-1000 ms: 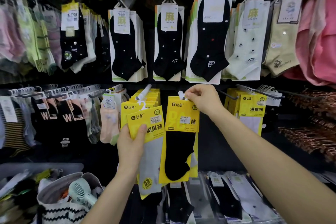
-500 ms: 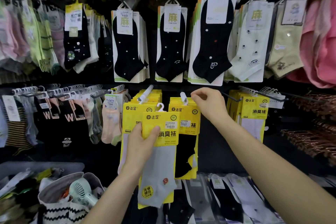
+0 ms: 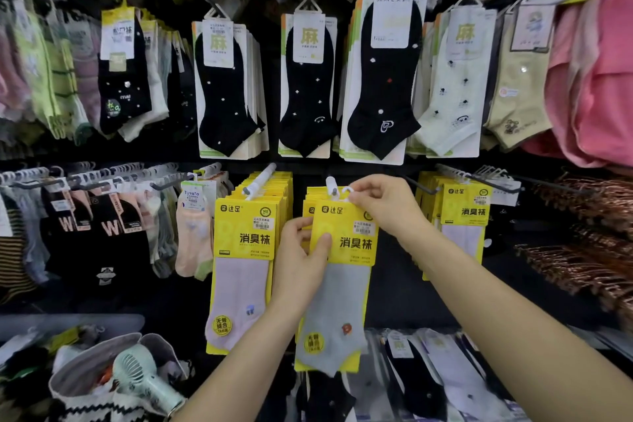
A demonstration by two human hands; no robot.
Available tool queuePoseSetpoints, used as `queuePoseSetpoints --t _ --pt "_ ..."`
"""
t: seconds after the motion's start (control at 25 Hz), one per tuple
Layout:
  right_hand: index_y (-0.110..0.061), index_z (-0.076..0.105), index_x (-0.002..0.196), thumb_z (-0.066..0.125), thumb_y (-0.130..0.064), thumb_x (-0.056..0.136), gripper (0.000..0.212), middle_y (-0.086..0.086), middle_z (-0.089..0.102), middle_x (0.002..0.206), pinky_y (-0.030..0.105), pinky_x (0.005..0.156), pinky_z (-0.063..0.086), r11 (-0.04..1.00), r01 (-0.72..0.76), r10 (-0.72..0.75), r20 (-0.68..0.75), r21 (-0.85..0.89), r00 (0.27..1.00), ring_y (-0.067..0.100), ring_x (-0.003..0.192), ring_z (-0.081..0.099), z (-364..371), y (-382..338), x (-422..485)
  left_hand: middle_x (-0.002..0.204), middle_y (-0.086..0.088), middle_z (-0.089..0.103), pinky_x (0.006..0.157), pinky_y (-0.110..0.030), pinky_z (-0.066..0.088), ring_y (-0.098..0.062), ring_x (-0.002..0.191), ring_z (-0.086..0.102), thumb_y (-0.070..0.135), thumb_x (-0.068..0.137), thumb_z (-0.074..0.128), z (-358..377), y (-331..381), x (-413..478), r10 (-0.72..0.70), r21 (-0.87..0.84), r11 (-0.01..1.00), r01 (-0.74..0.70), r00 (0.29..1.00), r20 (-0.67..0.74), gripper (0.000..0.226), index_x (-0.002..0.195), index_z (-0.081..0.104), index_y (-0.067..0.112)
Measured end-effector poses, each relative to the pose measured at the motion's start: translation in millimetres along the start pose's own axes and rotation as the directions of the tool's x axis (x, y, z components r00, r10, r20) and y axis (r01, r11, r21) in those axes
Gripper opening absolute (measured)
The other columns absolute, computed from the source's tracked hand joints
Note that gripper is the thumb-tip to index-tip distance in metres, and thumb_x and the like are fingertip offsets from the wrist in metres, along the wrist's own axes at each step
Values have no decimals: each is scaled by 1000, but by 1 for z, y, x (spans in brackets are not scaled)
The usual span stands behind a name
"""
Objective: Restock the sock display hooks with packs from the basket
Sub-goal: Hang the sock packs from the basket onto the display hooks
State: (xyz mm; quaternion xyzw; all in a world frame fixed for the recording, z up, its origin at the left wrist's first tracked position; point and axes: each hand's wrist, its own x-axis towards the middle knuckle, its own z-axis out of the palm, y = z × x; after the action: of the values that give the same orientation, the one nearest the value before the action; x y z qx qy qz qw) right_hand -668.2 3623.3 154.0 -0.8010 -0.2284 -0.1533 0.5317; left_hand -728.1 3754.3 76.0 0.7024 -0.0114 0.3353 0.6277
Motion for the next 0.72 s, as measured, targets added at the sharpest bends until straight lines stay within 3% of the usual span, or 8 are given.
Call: queuePoseSetpoints --t 0.16,0.32,0.4,0.44,0.52,0.6,0.72 --pt "-19 65 82 67 -14 83 5 -4 64 69 19 63 42 999 32 -33 -29 -33 999 5 65 56 8 -4 17 102 17 55 64 -5 46 4 88 58 13 87 61 3 0 11 68 32 997 -67 997 -36 34 112 43 28" --pt "-24 64 77 66 -19 84 9 -12 61 67 14 57 40 985 59 -69 -59 -160 996 -1 63 55 20 2 18 109 6 56 76 -16 51 -8 97 58 13 86 62 3 -9 18 35 147 989 -28 998 -47 32 112 47 24" --pt "-26 64 79 64 -21 85 8 -11 63 75 19 63 46 974 100 -117 -74 -202 990 1 70 57 25 6 15 121 1 48 93 -31 48 -15 110 52 18 86 63 3 -12 17 60 281 959 -43 997 -54 43 125 45 16" --pt "-26 64 84 63 -22 85 4 -9 65 83 23 69 48 969 110 -132 -88 -222 987 3 78 58 26 10 13 125 1 44 100 -33 44 -16 118 47 20 86 62 4 -14 17 94 324 944 -71 994 -57 49 130 42 15" --pt "-23 61 105 64 -27 85 21 -4 59 105 28 83 47 968 97 -128 -127 -230 984 10 96 55 26 22 6 138 0 39 107 -30 33 -16 130 37 24 88 59 6 -11 21 114 325 941 -93 992 -48 58 139 34 13" --pt "-19 52 123 65 -28 85 41 -5 53 116 31 93 45 991 46 -57 -82 -124 995 11 107 51 26 36 -4 142 1 40 109 -29 31 -15 133 36 28 92 55 9 -5 31 23 231 973 -24 1000 8 58 143 31 14" --pt "-19 48 125 61 -20 90 37 -8 62 111 24 90 50 980 -17 -7 123 196 992 13 109 59 36 53 -19 121 5 59 96 -25 45 -10 114 55 21 95 51 15 -7 38 -15 9 1000 14 993 119 32 127 46 22"
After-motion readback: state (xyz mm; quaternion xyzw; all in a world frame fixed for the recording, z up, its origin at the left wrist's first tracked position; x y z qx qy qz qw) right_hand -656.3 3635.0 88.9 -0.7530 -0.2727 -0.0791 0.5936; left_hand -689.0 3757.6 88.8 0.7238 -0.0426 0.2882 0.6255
